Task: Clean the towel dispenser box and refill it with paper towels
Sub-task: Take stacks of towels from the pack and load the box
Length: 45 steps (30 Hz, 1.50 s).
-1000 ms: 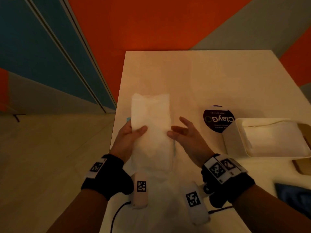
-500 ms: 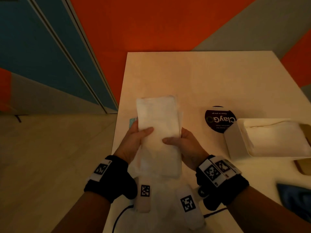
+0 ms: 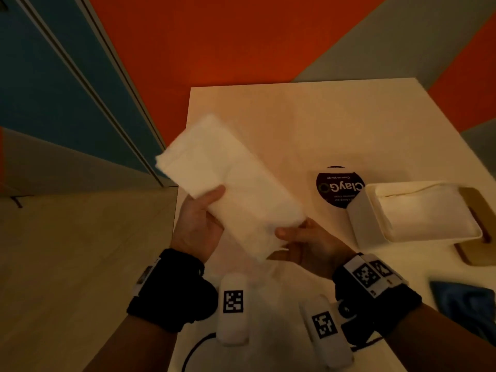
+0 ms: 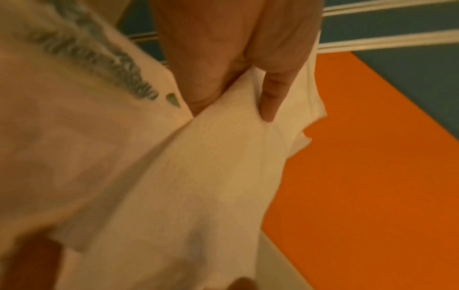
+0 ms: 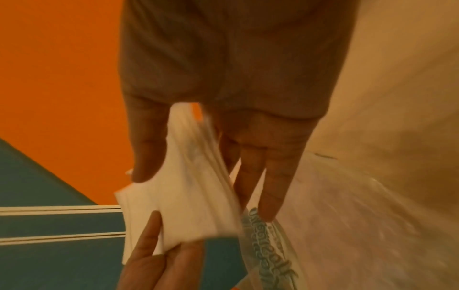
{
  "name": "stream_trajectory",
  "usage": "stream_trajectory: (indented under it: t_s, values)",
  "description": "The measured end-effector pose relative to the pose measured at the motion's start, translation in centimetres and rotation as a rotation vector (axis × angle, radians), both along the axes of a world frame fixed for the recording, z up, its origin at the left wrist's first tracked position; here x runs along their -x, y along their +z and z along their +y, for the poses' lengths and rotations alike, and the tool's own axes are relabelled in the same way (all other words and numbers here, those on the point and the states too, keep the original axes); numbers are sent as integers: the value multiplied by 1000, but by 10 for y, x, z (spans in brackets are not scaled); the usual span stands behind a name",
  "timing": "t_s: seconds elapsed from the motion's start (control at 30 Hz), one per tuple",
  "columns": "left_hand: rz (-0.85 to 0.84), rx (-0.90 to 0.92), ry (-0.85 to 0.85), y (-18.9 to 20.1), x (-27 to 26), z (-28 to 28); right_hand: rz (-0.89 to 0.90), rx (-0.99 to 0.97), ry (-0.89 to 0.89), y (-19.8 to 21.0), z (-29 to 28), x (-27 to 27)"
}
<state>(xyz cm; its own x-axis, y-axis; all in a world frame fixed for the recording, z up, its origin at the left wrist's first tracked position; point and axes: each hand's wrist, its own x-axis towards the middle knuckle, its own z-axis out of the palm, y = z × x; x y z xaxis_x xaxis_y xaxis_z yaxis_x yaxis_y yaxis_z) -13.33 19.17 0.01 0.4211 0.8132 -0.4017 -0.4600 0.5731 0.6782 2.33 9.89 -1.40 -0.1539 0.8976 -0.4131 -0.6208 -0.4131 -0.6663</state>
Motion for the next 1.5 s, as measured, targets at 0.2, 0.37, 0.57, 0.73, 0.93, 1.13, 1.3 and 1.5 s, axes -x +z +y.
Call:
stream_trajectory:
  t_s: [0.2,0.37,0.57,0.73,0.93,1.13,1.3,1.5]
  values:
    - [-78,23,-37,2,-27,-31,84,-74,-304,7,-11,1]
    - [-57,-142,-170,8,-3,-10,-44,-56,-293,10,-32,-32]
    - [158,-186,-374,6,-14,-7,15,-13,-130,2,-49,-55]
    - [199,-208,-357,16,-34,-20,-231,111,-122,10,-59,-92]
    - [556,-434,-566,30,-120,-35,-613,210,90,35,-89,-178]
    - [703,-598,-440,12,-228,-60,-918,218,-149,45,-96,-270]
    - [963,-795,-587,-4,-274,-70,-1482,184,82,31,-90,-294]
    - [1251,-1030,-704,-19,-285,-82,-1560,50,228,14,-87,-283]
